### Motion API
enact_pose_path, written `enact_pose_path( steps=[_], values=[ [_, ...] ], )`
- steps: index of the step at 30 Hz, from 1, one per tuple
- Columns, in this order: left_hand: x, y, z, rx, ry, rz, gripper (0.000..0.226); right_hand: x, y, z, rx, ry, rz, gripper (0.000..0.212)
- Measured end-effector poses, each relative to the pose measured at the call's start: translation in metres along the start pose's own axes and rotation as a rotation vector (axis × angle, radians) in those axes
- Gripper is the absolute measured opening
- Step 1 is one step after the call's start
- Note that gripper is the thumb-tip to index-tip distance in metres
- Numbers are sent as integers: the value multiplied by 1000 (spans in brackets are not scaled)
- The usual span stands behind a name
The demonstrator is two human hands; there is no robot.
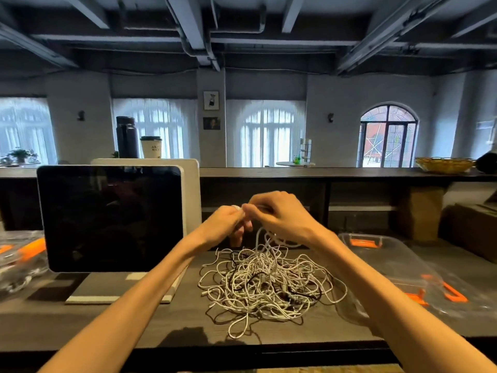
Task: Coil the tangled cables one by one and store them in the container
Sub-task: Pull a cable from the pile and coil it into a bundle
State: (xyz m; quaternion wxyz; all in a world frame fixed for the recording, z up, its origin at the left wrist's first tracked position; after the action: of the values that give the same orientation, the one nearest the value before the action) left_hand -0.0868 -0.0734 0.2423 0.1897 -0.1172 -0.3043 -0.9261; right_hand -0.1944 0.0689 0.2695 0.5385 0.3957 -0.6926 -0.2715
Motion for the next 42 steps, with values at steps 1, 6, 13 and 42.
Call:
enact_pose_path(
  steps=[1,6,13,42],
  values=[
    [-4,-5,4,-163,28,-45,48,3,4,4,21,-5,19,29],
    [-18,-14,29,-694,33,-326,58,-2,10,13,452,-3,70,26],
    [4,2,43,-1185,-97,45,29,-12,-43,0,265,-128,-54,40],
    [12,6,25,-1443,-47,170,28,-38,-41,18,719,-265,-213,19]
  ],
)
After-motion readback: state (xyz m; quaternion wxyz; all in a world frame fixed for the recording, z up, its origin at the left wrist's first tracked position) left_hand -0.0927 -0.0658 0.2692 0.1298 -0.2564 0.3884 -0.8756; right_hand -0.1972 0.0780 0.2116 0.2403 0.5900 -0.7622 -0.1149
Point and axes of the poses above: each hand's wrist, its own x-axis towards the middle knuckle, its own y-axis out of the back of the hand, z = x × y, the point moved 1 cm from there along x, towards the middle knuckle, and after that the axes turned 5 degrees about -z, right-handed, at the moved point
